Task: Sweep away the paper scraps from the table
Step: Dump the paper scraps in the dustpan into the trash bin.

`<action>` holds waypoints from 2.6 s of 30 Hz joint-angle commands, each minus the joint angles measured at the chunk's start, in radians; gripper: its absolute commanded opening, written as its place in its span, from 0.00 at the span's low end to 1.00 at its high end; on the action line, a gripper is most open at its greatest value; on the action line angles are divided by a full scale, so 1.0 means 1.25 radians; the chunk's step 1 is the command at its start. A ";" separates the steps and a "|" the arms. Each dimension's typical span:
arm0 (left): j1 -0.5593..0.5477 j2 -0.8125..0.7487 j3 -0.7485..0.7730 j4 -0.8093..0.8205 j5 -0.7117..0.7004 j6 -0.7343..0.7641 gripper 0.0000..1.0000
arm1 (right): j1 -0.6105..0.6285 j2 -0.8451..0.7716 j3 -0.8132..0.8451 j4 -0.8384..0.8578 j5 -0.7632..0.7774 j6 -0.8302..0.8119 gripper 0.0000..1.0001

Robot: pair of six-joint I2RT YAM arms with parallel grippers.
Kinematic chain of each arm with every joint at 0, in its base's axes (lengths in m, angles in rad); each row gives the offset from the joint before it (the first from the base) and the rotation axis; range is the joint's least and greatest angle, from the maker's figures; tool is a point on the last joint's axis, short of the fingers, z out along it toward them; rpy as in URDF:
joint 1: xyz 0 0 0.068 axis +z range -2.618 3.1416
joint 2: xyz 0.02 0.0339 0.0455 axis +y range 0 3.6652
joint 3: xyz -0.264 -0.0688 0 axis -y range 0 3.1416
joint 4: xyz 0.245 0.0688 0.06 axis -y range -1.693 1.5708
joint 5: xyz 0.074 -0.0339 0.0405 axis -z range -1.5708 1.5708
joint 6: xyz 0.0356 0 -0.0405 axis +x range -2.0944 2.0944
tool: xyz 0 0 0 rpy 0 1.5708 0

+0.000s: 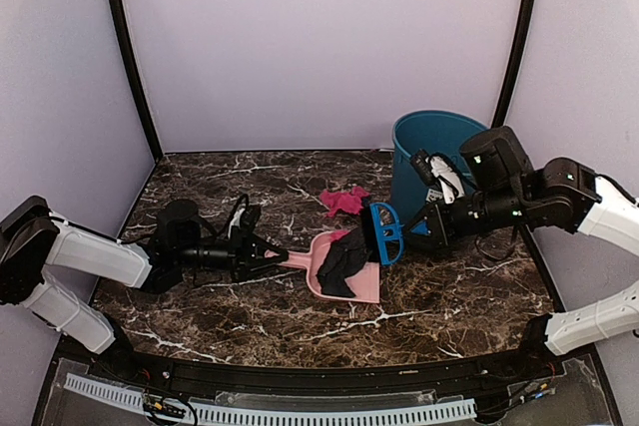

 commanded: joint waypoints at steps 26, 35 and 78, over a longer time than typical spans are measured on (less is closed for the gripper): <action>0.046 -0.037 0.013 0.193 -0.028 -0.105 0.00 | 0.005 -0.068 -0.014 0.001 0.039 -0.025 0.00; 0.053 -0.022 0.019 0.267 -0.057 -0.164 0.00 | 0.005 -0.105 -0.042 0.062 -0.014 -0.053 0.00; -0.010 0.258 0.589 0.059 -0.145 -0.179 0.00 | 0.004 -0.196 0.107 0.023 0.366 -0.042 0.00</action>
